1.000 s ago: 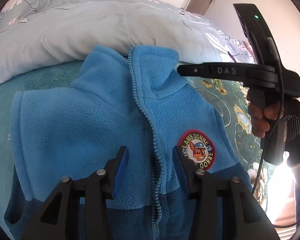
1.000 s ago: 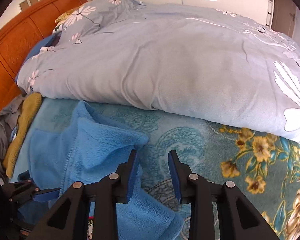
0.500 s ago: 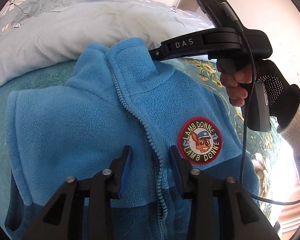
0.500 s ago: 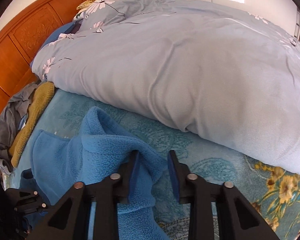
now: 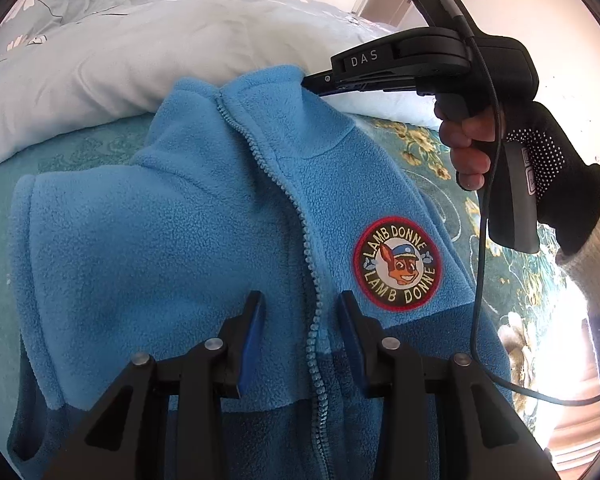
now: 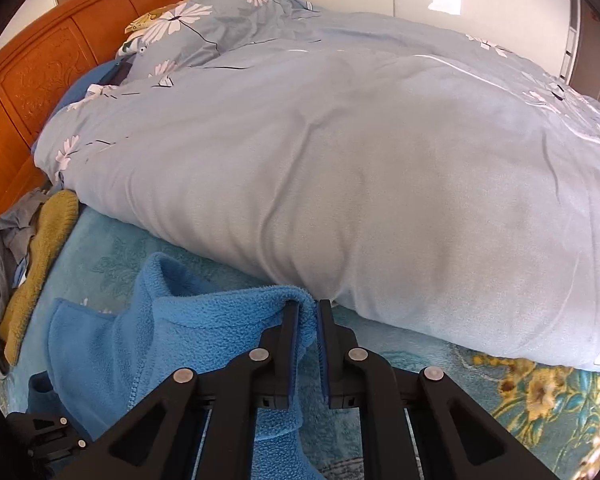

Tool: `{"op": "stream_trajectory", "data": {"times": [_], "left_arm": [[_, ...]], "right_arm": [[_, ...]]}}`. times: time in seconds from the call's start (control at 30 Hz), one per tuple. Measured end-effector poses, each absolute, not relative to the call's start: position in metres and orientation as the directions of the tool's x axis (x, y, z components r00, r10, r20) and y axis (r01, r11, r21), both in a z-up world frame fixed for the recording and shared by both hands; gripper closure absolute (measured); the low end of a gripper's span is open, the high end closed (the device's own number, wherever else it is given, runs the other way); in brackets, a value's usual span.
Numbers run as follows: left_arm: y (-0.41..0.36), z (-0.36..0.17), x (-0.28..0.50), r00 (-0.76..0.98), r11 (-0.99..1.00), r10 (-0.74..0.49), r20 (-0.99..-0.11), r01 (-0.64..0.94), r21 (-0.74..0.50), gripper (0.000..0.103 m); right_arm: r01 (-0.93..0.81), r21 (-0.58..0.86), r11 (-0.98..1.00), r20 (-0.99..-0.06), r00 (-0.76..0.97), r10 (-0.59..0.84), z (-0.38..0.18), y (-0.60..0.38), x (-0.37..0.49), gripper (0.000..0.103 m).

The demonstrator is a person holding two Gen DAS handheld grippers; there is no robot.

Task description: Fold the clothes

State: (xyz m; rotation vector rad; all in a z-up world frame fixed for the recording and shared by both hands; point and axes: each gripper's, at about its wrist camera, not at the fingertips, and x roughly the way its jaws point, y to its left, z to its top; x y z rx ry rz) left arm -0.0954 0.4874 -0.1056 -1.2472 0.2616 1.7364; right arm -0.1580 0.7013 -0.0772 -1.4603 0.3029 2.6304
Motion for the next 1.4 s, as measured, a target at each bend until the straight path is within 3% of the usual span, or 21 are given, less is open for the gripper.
{"op": "stream_trajectory", "data": {"times": [0.17,0.33,0.43,0.5,0.67,0.87,0.97,1.0,1.03,1.07,1.1,1.13,1.3,1.4], "left_arm": [[0.466,-0.079,-0.103,-0.081,-0.542,0.590,-0.803,-0.778,-0.319,0.064],[0.435,-0.057,-0.126,-0.294,-0.668,0.510,-0.809,-0.727,-0.157,0.063],[0.422,-0.063,-0.158,-0.316,-0.698,0.467,-0.826,-0.705,-0.125,0.057],[0.405,-0.073,-0.175,-0.276,-0.712,0.461,-0.843,-0.682,-0.166,0.057],[0.406,-0.092,-0.181,-0.244,-0.740,0.467,-0.850,-0.633,-0.226,0.052],[0.409,-0.103,-0.187,-0.150,-0.693,0.533,-0.832,-0.641,-0.329,0.051],[0.410,-0.103,-0.193,-0.126,-0.685,0.569,-0.813,-0.620,-0.383,0.054],[0.411,-0.103,-0.195,-0.128,-0.684,0.576,-0.807,-0.616,-0.391,0.060],[0.411,-0.103,-0.195,-0.140,-0.686,0.578,-0.804,-0.617,-0.385,0.079],[0.411,-0.103,-0.196,-0.149,-0.688,0.577,-0.803,-0.618,-0.380,0.088],[0.412,-0.103,-0.196,-0.159,-0.691,0.572,-0.804,-0.622,-0.369,0.089],[0.413,-0.103,-0.195,-0.176,-0.696,0.566,-0.805,-0.626,-0.352,0.090],[0.406,-0.106,-0.206,-0.287,-0.760,0.495,-0.821,-0.601,-0.248,0.092],[0.402,-0.123,-0.219,-0.248,-0.772,0.460,-0.853,-0.587,-0.245,0.090]], "right_arm": [[-0.227,0.114,-0.967,-0.831,-0.555,0.032,-0.062,0.711,-0.143,0.079],[-0.263,0.181,-0.948,-0.812,-0.583,0.007,-0.035,0.719,-0.123,0.070],[-0.206,0.190,-0.960,-0.823,-0.567,-0.041,-0.036,0.703,-0.097,0.064],[-0.205,0.228,-0.952,-0.836,-0.542,-0.083,-0.050,0.698,-0.070,0.057],[-0.318,0.359,-0.878,-0.847,-0.506,-0.163,-0.098,0.711,-0.014,0.057],[-0.341,0.577,-0.742,-0.744,-0.595,-0.305,-0.122,0.718,0.004,0.057],[-0.314,0.625,-0.714,-0.699,-0.633,-0.333,-0.120,0.714,-0.001,0.058],[-0.310,0.621,-0.720,-0.697,-0.637,-0.328,-0.117,0.712,-0.002,0.061],[-0.306,0.616,-0.726,-0.697,-0.642,-0.321,-0.115,0.709,-0.004,0.065],[-0.306,0.607,-0.733,-0.699,-0.645,-0.309,-0.112,0.708,-0.005,0.078],[-0.305,0.610,-0.731,-0.694,-0.651,-0.307,-0.110,0.708,-0.004,0.092],[-0.303,0.614,-0.729,-0.688,-0.658,-0.306,-0.108,0.708,-0.004,0.094],[-0.336,0.556,-0.760,-0.707,-0.671,-0.221,-0.094,0.717,0.011,0.096],[-0.378,0.532,-0.757,-0.738,-0.645,-0.197,-0.101,0.725,0.013,0.096]]}}
